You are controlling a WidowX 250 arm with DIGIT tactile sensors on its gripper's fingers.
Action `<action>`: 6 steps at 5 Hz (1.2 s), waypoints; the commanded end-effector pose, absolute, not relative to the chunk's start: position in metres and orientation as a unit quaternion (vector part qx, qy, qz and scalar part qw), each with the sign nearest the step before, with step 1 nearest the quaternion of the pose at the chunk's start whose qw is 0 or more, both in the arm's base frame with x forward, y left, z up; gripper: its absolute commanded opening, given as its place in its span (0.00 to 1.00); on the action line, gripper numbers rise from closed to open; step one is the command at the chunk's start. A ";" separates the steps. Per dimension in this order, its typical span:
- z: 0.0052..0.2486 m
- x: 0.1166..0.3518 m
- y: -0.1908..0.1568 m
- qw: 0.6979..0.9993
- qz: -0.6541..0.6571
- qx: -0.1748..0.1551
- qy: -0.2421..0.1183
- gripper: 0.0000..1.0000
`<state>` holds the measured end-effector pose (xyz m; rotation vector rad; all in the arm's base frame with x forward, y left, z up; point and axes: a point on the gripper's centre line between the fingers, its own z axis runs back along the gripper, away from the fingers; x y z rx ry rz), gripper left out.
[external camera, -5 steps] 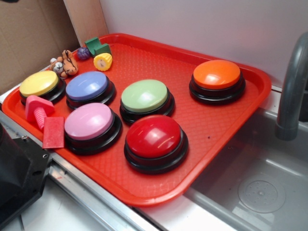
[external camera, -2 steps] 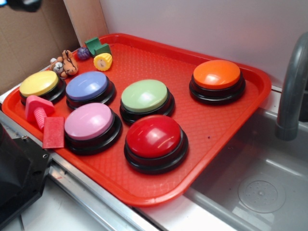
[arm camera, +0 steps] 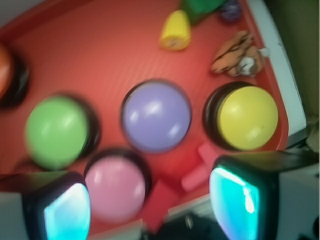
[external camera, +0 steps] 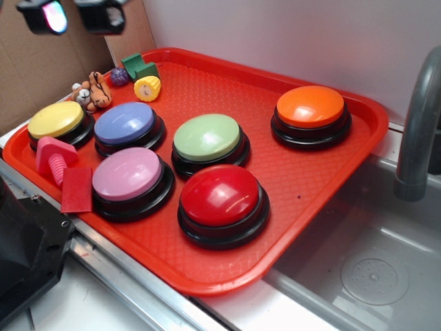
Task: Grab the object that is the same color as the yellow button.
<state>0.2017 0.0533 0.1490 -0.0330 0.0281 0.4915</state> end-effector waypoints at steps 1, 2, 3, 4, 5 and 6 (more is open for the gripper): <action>0.122 0.242 0.098 0.950 0.305 -0.026 -0.066 1.00; 0.092 0.258 0.114 0.941 0.330 -0.022 -0.071 1.00; 0.068 0.273 0.123 0.936 0.348 -0.012 -0.057 1.00; 0.047 0.282 0.127 0.933 0.357 -0.010 -0.054 1.00; 0.033 0.289 0.128 0.931 0.362 -0.014 -0.050 1.00; 0.027 0.291 0.123 0.930 0.363 -0.023 -0.047 1.00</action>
